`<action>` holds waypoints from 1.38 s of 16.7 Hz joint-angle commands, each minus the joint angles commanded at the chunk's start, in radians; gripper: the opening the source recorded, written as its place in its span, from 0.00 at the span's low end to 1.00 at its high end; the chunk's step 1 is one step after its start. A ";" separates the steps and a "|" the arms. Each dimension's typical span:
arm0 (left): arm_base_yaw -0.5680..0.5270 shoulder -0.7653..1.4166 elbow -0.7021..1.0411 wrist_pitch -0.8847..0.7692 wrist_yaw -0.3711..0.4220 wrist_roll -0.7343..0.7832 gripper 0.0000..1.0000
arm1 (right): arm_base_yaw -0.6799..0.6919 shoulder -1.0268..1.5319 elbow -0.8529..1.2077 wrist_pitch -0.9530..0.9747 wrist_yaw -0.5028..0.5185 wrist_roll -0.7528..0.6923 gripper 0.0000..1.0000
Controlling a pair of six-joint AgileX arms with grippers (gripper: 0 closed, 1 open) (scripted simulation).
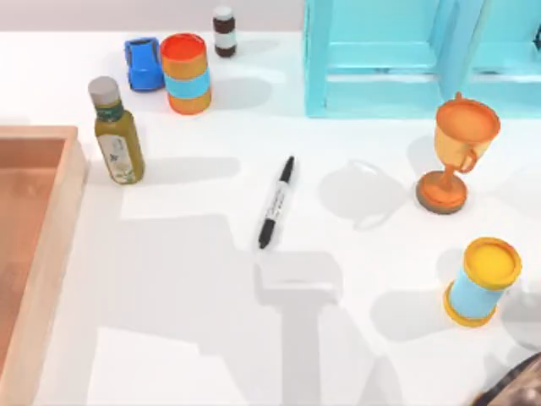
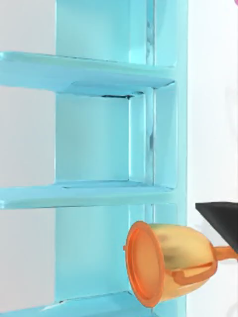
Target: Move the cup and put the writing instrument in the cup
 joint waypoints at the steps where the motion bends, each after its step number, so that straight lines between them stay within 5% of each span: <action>1: 0.001 0.005 -0.019 0.022 0.000 0.000 1.00 | 0.000 0.000 0.000 0.000 0.000 0.000 1.00; 9: 0.007 0.075 -0.253 0.332 0.000 0.008 1.00 | 0.000 0.000 0.000 0.000 0.000 0.000 1.00; 15: 0.008 0.085 -0.283 0.368 0.000 0.009 1.00 | 0.000 0.000 0.000 0.000 0.000 0.000 1.00; 23: 0.008 0.085 -0.283 0.368 0.000 0.009 0.40 | 0.000 0.000 0.000 0.000 0.000 0.000 1.00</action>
